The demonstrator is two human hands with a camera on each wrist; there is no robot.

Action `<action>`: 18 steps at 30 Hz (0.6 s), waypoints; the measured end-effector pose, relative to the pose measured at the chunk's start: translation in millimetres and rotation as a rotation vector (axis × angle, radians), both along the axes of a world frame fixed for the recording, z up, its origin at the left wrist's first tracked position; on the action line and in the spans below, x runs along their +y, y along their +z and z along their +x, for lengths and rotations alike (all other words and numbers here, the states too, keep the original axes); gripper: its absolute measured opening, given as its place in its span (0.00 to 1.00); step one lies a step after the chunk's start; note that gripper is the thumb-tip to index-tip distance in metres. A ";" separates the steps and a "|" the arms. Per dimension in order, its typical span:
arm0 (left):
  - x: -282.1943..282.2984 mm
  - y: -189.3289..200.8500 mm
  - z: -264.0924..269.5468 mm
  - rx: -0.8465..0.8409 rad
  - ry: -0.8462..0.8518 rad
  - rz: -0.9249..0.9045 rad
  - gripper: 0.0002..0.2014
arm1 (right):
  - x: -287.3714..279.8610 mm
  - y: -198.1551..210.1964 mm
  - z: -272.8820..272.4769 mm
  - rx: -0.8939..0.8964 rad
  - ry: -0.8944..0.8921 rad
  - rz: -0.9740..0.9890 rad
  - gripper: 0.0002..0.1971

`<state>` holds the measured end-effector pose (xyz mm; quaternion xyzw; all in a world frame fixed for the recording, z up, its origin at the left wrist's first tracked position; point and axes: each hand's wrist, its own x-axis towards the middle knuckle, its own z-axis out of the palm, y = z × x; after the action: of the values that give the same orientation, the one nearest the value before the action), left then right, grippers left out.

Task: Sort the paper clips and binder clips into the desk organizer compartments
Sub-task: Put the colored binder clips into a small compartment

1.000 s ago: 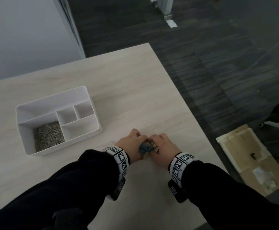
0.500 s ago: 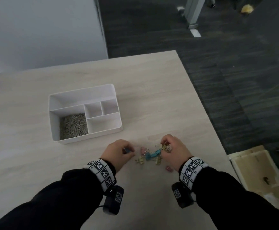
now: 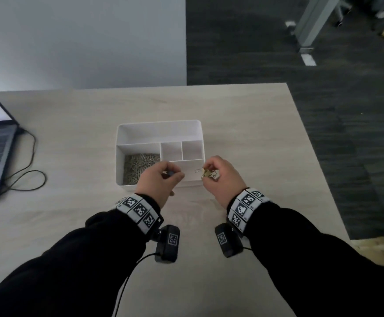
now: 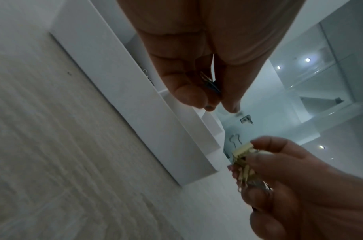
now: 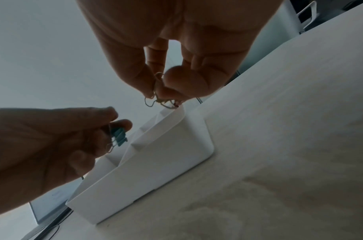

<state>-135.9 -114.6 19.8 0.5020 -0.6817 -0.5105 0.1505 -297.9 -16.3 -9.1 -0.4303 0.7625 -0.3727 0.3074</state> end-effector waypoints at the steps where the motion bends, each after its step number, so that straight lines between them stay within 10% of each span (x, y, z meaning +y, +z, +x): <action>1: -2.7 -0.4 -1.3 -0.008 0.001 -0.006 0.03 | -7.7 1.1 4.3 0.012 0.011 0.005 0.10; 18: -20.5 -24.8 -11.6 -0.204 -0.083 -0.088 0.10 | -42.5 1.9 12.9 0.340 0.239 0.224 0.12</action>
<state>-147.5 -135.1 -4.9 0.5158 -0.7354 -0.4319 0.0810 -285.1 -58.7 -7.2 -0.5374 0.7835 -0.1691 0.2622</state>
